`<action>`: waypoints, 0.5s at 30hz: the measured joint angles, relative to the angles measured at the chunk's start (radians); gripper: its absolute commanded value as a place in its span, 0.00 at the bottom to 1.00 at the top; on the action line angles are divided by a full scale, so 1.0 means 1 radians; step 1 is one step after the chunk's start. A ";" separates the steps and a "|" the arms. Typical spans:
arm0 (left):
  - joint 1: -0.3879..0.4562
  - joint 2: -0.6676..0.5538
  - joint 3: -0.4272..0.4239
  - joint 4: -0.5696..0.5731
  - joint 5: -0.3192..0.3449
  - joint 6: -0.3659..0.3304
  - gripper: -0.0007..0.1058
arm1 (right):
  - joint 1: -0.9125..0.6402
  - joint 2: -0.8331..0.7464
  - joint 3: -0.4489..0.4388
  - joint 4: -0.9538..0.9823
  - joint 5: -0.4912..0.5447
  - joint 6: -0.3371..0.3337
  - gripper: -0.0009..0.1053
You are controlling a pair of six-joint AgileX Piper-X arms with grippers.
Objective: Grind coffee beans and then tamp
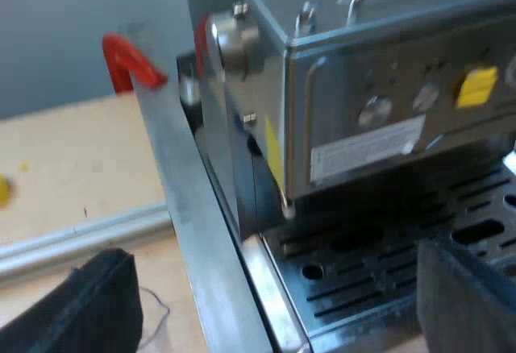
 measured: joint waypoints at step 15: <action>0.000 -0.342 -0.008 0.146 -0.072 0.020 0.68 | 0.000 -0.341 0.020 0.049 -0.003 0.000 0.66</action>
